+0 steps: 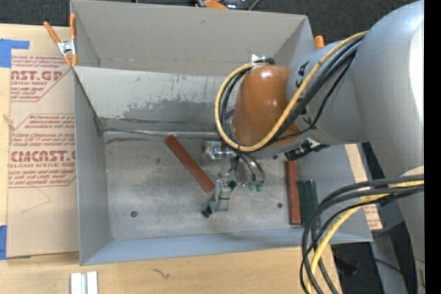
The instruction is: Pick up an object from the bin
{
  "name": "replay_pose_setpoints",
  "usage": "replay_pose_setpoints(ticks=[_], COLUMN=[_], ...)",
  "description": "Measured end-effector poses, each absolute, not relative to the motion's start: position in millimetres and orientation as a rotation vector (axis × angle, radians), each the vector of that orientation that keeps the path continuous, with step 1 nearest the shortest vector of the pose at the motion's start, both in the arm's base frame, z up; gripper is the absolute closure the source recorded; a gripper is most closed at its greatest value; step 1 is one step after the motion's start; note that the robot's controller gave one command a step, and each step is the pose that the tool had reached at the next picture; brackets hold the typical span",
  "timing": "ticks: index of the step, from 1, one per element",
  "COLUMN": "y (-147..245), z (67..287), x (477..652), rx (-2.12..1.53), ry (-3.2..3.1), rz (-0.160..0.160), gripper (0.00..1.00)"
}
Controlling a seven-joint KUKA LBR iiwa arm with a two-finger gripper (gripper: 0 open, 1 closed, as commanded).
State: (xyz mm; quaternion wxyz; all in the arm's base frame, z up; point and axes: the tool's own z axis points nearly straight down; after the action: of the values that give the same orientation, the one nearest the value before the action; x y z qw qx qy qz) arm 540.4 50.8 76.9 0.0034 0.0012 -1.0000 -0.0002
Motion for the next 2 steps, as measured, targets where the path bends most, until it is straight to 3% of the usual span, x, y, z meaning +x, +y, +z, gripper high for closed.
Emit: replay_pose_setpoints(ticks=[1, 2], y=[51.6, 51.6], z=[81.1, 81.1], x=[542.6, 542.6], rx=[0.005, 0.004], ry=[-3.142, -3.142], rz=[-0.002, -0.003], gripper=[1.0, 0.0])
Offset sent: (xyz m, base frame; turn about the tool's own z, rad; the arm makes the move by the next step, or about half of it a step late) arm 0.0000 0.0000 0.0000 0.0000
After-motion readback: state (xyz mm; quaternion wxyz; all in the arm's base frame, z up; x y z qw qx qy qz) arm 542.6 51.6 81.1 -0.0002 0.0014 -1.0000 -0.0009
